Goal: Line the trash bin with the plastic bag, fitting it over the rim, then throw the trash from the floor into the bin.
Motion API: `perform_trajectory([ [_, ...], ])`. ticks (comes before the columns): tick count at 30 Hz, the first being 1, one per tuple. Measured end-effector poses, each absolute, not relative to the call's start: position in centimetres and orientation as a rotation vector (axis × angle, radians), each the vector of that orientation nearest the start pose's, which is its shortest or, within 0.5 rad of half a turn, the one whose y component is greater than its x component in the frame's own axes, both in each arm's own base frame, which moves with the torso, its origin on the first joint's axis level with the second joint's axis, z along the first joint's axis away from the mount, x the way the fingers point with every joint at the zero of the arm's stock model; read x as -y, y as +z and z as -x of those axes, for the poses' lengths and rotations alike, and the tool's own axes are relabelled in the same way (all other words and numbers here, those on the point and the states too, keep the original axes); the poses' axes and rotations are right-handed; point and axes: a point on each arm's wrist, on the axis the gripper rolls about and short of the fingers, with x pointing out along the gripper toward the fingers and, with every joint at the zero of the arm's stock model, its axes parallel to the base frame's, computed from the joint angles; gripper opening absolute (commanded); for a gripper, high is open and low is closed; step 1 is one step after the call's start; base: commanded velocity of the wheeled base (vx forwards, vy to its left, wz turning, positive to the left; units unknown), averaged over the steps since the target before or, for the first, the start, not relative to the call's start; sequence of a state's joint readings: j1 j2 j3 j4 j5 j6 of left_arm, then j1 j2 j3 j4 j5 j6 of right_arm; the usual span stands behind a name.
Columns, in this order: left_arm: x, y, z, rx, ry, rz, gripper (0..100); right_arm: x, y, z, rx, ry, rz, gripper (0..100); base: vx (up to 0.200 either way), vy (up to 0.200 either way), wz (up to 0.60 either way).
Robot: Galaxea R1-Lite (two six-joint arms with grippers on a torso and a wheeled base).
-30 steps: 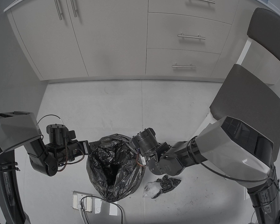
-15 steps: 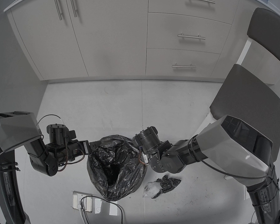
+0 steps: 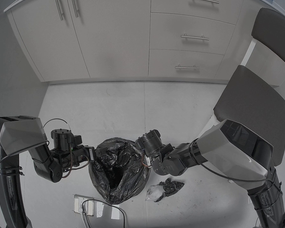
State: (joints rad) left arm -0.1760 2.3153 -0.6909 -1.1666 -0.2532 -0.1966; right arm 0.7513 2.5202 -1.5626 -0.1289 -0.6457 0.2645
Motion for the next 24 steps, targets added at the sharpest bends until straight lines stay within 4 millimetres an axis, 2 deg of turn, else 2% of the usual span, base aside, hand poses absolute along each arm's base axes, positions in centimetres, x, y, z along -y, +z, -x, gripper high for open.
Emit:
perform_trajectory([
  [7, 7.0, -2.2, -35.4, -0.505, -0.42, 0.033, 100, -31.4, 0.1, -35.6, -0.636, 0.015, 0.276, 100, 0.0, 0.0, 0.0],
  [11, 6.9, -3.9, -35.6, -0.519, -0.422, -0.057, 100, -31.3, 0.0, -35.7, -0.638, 0.013, 0.275, 100, 0.0, 0.0, 0.0],
  [16, 6.9, -5.5, -35.9, -0.54, -0.39, -0.089, 100, -31.1, -0.3, -35.9, -0.641, 0.006, 0.275, 100, 0.0, 0.0, 0.0],
  [24, 6.9, -6.5, -36.2, -0.553, -0.386, -0.09, 100, -31.1, -0.6, -36.6, -0.637, -0.002, 0.268, 100, 0.0, 0.0, 0.0],
])
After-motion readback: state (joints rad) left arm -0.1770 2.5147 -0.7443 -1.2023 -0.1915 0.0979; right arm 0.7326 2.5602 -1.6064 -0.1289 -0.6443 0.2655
